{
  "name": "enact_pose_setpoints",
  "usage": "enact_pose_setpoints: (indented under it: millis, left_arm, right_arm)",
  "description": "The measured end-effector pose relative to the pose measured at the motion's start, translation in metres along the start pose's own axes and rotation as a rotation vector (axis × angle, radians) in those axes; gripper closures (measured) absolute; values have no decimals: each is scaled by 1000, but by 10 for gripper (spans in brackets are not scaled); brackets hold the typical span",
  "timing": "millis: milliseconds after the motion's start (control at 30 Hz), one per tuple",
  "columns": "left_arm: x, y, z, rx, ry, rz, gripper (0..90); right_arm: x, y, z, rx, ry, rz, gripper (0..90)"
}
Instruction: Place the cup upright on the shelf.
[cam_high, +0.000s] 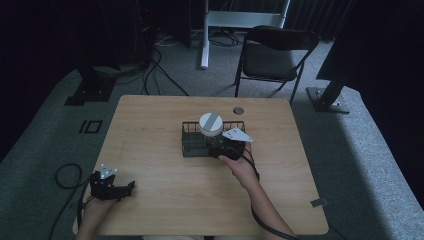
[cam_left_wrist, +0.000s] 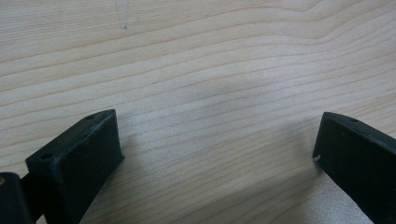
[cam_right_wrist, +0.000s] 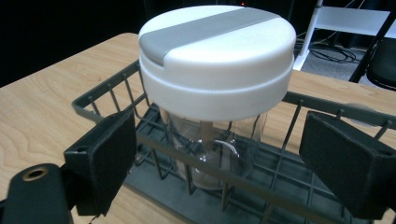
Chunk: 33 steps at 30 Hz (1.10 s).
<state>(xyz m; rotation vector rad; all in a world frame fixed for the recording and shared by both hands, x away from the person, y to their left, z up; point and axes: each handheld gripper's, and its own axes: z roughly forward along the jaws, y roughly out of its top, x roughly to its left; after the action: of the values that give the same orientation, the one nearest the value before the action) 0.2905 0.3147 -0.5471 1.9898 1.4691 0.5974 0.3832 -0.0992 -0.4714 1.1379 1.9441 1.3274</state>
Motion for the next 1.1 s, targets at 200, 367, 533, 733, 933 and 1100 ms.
enact_pose_setpoints:
  millis: [200, 367, 533, 733, 933, 1100]
  left_arm:
    - [0, 0, 0, -1, 0, -1, 12]
    - [0, 0, 0, 0, 0, 0, 12]
    - [0, 0, 0, 0, 0, 1, 12]
    - [0, 0, 0, 0, 0, 0, 12]
    - [0, 0, 0, -1, 0, -1, 12]
    - [0, 0, 0, 0, 0, 1, 12]
  right_arm:
    - [-1, -1, -10, -11, 11, -9, 111]
    - [-2, -3, -17, -15, 8, -13, 111]
    - [-5, -7, -24, -19, 4, -13, 111]
    - [-14, -16, -35, -19, -9, -12, 111]
    - [-24, -23, -49, -30, -26, -10, 111]
    - [-29, -31, -56, -24, -33, -7, 111]
